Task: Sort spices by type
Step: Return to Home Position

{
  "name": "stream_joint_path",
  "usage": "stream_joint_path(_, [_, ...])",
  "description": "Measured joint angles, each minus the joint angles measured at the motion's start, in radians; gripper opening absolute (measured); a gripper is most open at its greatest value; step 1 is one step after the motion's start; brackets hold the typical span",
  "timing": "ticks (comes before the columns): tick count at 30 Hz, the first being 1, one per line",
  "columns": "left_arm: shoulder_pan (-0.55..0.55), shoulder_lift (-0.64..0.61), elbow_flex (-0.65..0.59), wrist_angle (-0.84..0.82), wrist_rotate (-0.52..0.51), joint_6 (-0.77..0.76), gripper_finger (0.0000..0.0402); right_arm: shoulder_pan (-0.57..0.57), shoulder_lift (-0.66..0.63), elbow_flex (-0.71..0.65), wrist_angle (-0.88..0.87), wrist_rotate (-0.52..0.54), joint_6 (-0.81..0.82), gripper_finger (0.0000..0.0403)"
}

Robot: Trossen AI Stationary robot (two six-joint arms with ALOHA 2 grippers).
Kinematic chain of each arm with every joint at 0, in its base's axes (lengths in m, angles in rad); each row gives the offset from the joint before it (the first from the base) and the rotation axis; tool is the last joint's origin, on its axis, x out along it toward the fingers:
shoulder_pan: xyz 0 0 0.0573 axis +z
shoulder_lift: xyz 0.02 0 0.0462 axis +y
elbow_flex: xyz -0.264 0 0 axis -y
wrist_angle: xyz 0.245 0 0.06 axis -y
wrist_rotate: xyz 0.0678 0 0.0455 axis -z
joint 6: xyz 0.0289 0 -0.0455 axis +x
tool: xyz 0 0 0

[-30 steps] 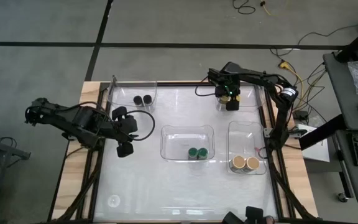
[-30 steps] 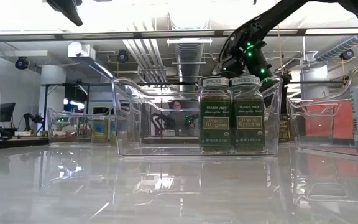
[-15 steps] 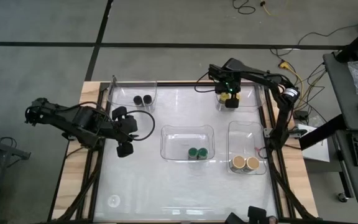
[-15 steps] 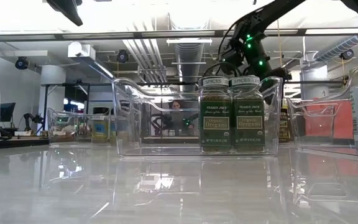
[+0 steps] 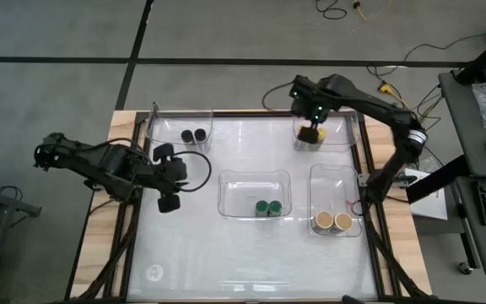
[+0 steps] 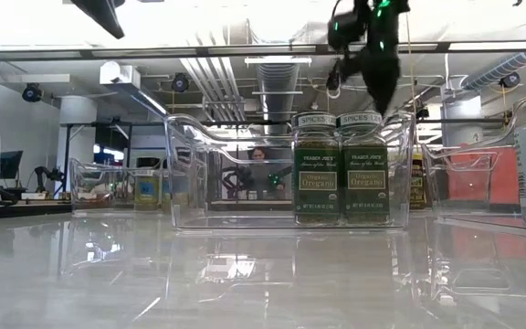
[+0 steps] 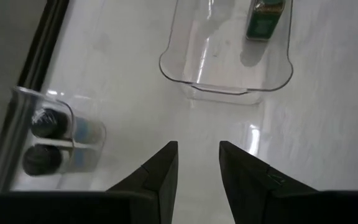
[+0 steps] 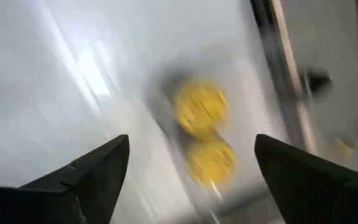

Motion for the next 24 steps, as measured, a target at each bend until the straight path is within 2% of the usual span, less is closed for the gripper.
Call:
stream_joint_path(4, [0.000, 0.001, 0.000, 0.010, -0.001, 0.043, 0.0102, 0.046, -0.093, -0.030, 0.219, -0.190, 0.103, 0.0323])
stream_joint_path(8, [0.022, -0.009, 0.000, 0.118, 0.012, 0.094, 0.0103, 0.130, -0.175, -0.081, 0.456, -0.225, 0.197, 0.0302])
stream_joint_path(12, [0.073, -0.056, -0.023, 0.242, 0.071, 0.198, 0.0103, 0.267, -0.254, -0.170, 0.736, -0.168, 0.286, 0.0275])
stream_joint_path(16, [0.128, -0.148, -0.123, 0.347, 0.076, 0.217, 0.0103, 0.402, -0.301, -0.280, 0.967, -0.109, 0.335, 0.0243])
stream_joint_path(20, [0.162, -0.269, -0.295, 0.519, 0.076, 0.253, 0.0103, 0.470, -0.322, -0.346, 1.042, -0.039, 0.402, 0.0211])
stream_joint_path(24, [0.172, -0.354, -0.449, 0.621, 0.046, 0.385, 0.0103, 0.483, -0.334, -0.350, 1.015, 0.033, 0.535, 0.0185])
